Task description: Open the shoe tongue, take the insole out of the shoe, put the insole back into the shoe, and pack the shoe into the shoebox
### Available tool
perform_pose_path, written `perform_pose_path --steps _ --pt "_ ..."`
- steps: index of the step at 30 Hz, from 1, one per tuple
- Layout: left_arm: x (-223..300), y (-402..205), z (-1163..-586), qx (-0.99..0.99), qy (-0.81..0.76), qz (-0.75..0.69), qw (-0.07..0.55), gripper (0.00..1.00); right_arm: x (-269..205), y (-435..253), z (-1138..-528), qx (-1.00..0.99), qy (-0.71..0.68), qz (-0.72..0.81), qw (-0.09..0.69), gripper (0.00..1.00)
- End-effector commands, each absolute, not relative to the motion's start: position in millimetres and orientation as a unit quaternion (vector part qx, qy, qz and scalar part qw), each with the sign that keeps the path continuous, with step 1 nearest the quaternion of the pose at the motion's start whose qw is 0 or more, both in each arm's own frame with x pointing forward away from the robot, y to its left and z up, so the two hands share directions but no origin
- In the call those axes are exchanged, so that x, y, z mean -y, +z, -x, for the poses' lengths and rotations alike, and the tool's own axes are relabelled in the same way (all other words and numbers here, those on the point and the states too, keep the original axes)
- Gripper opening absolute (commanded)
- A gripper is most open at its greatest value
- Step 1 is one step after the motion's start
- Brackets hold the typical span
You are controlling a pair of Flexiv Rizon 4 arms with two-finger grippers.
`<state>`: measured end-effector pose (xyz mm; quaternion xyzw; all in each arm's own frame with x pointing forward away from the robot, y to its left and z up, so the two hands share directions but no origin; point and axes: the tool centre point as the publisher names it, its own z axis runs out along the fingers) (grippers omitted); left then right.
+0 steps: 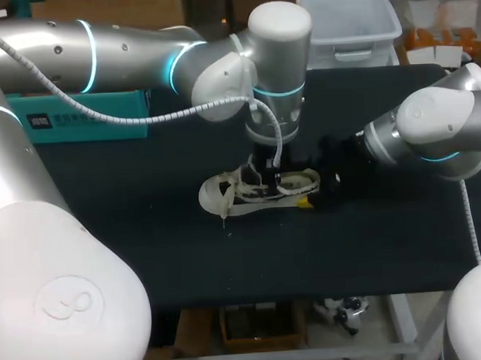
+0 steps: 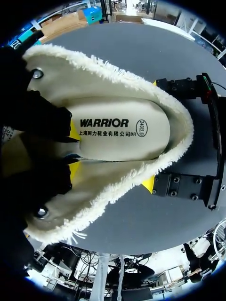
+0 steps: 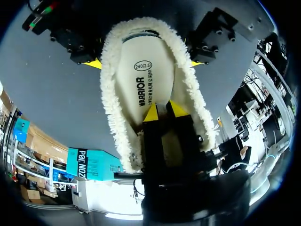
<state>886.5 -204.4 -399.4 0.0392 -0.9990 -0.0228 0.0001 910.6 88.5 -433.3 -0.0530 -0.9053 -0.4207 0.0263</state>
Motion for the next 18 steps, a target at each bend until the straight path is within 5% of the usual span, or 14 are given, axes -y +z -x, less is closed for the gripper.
perform_pose_path --steps 1,18 --pt "205 -450 -889 0.999 -0.026 -0.045 -0.008 0.35 -86 -440 -910 0.905 -0.422 0.053 0.027 0.00" --pt "194 -496 -904 0.998 -0.022 -0.049 -0.031 0.38 -86 -440 -910 0.905 -0.422 0.053 0.027 0.00"
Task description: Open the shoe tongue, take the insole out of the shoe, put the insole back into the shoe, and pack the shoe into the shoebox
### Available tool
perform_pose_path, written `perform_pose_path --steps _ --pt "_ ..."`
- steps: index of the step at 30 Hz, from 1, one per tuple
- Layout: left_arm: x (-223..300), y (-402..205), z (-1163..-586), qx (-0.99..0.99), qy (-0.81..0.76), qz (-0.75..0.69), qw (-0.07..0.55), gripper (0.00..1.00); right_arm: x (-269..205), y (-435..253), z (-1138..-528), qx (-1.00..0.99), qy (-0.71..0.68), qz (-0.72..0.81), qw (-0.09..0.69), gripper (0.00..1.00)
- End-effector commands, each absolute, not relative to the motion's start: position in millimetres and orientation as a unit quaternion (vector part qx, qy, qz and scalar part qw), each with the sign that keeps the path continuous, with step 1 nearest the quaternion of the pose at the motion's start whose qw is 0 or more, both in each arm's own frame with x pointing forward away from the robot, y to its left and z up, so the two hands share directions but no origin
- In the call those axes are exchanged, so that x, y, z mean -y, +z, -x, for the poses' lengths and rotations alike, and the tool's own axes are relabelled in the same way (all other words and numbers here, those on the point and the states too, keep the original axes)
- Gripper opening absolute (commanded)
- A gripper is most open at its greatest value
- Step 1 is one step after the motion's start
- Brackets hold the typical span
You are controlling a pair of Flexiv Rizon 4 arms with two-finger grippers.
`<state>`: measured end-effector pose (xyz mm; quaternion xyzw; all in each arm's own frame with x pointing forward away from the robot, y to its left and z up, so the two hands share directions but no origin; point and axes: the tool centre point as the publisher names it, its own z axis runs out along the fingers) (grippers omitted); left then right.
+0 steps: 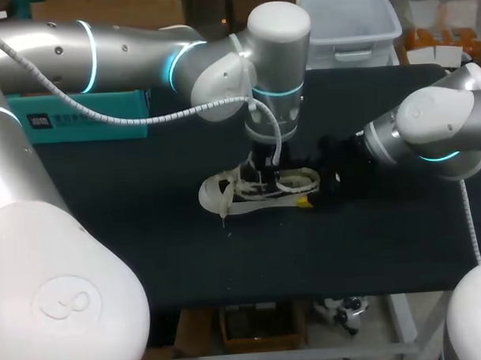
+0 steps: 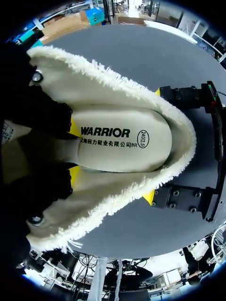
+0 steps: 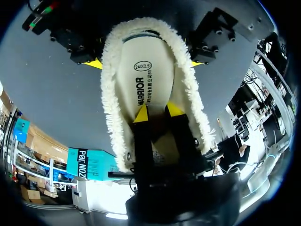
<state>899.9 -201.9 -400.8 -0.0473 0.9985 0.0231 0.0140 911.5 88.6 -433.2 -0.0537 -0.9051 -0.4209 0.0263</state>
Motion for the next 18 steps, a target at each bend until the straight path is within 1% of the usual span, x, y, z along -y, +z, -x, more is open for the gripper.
perform_pose_path --steps 1,8,18 --pt "194 -498 -904 -0.997 0.025 0.053 0.044 0.38 -86 -440 -910 0.905 -0.422 0.053 0.027 0.00" --pt "200 -508 -907 -0.993 0.027 0.060 0.102 0.37 -86 -440 -910 0.905 -0.422 0.053 0.027 0.00" --pt "205 -515 -932 -0.988 0.026 0.066 0.137 0.36 -86 -440 -910 0.905 -0.422 0.053 0.027 0.00"
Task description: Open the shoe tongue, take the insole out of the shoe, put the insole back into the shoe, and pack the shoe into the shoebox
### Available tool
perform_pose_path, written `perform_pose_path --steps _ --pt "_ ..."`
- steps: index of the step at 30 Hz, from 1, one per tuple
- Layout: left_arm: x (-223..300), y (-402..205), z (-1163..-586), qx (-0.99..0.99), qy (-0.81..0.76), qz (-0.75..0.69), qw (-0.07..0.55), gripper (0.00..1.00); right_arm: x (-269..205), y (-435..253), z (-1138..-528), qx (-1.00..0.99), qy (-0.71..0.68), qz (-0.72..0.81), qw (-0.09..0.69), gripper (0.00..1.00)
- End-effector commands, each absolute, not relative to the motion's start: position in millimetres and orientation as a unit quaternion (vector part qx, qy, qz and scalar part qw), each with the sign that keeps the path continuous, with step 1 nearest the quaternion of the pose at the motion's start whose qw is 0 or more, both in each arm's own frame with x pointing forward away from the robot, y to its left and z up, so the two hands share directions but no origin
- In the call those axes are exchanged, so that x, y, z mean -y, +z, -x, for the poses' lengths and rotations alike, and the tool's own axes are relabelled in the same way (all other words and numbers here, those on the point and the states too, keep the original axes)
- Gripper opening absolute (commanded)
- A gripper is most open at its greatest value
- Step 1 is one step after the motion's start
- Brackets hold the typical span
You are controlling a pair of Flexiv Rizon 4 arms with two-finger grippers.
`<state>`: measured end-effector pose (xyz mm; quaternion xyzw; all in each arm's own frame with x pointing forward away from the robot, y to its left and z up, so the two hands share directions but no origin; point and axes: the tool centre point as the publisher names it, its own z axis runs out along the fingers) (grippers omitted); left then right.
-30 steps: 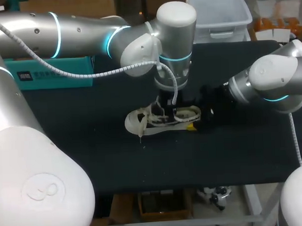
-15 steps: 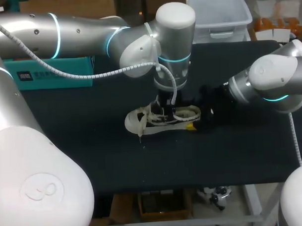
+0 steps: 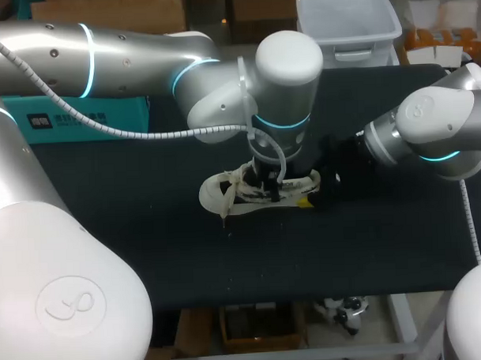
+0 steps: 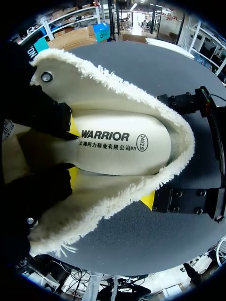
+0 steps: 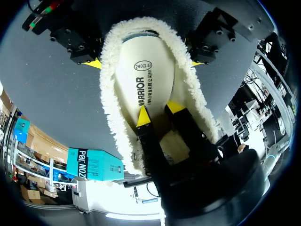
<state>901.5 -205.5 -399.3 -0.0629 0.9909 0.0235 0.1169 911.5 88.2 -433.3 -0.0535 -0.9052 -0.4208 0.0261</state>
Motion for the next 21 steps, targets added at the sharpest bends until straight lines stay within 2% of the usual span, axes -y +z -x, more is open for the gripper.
perform_pose_path --steps 1,10,13,15,21 --pt "206 -515 -935 -0.987 0.027 0.065 0.143 0.36 -86 -440 -910 0.905 -0.422 0.053 0.027 0.00" --pt "209 -521 -954 -0.980 0.040 0.069 0.180 0.33 -86 -440 -910 0.905 -0.422 0.053 0.027 0.00" --pt "208 -521 -962 -0.979 0.040 0.070 0.186 0.22 -86 -440 -910 0.905 -0.422 0.053 0.027 0.00" --pt "206 -520 -966 -0.979 0.039 0.072 0.189 0.00 -86 -440 -910 0.905 -0.422 0.053 0.027 0.00" --pt "200 -510 -971 -0.977 0.035 0.073 0.199 0.00 -86 -440 -910 0.905 -0.422 0.053 0.027 0.00"
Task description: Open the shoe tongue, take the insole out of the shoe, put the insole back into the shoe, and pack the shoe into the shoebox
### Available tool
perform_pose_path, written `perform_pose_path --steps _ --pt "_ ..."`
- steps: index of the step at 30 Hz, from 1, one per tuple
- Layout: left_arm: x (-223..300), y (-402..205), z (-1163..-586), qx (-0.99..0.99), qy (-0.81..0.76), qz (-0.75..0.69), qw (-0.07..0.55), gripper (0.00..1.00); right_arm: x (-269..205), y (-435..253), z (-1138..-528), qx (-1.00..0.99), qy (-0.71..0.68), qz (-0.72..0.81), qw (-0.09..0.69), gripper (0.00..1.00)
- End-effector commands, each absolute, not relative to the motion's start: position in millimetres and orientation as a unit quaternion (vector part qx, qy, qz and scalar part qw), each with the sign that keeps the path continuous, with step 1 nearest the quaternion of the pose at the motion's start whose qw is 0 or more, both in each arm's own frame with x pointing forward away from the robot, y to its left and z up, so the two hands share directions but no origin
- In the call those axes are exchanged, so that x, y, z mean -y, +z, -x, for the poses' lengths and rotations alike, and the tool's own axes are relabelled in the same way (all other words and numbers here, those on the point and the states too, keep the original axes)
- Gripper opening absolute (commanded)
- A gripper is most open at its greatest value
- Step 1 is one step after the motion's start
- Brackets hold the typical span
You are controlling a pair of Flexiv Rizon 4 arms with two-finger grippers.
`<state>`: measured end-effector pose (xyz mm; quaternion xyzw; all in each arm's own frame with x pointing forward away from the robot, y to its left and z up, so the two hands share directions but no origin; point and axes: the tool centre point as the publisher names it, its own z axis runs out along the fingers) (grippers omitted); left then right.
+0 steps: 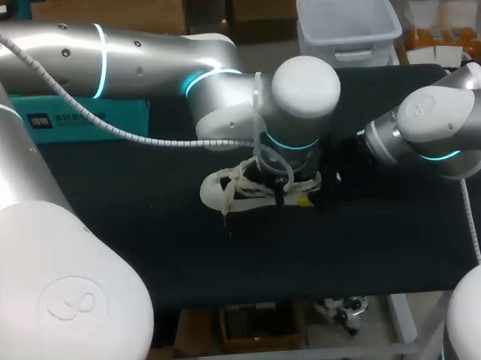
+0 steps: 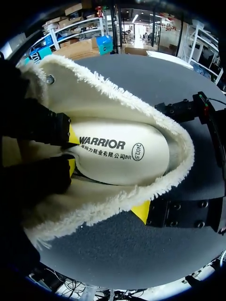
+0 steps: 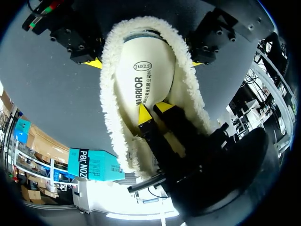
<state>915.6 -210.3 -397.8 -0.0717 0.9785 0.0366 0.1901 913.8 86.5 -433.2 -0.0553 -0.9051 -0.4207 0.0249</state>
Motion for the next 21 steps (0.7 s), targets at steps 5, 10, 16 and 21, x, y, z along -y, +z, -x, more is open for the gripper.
perform_pose_path --steps 5,10,16,21 --pt "197 -494 -972 -0.976 0.026 0.073 0.205 0.00 -86 -440 -910 0.905 -0.422 0.053 0.027 0.00" --pt "195 -469 -969 -0.977 0.011 0.070 0.201 0.00 -86 -440 -910 0.905 -0.422 0.053 0.027 0.00" --pt "197 -436 -960 -0.979 -0.012 0.065 0.194 0.00 -86 -440 -910 0.905 -0.422 0.053 0.027 0.00" --pt "203 -410 -950 -0.981 -0.033 0.062 0.183 0.00 -86 -440 -910 0.905 -0.422 0.053 0.027 0.00"
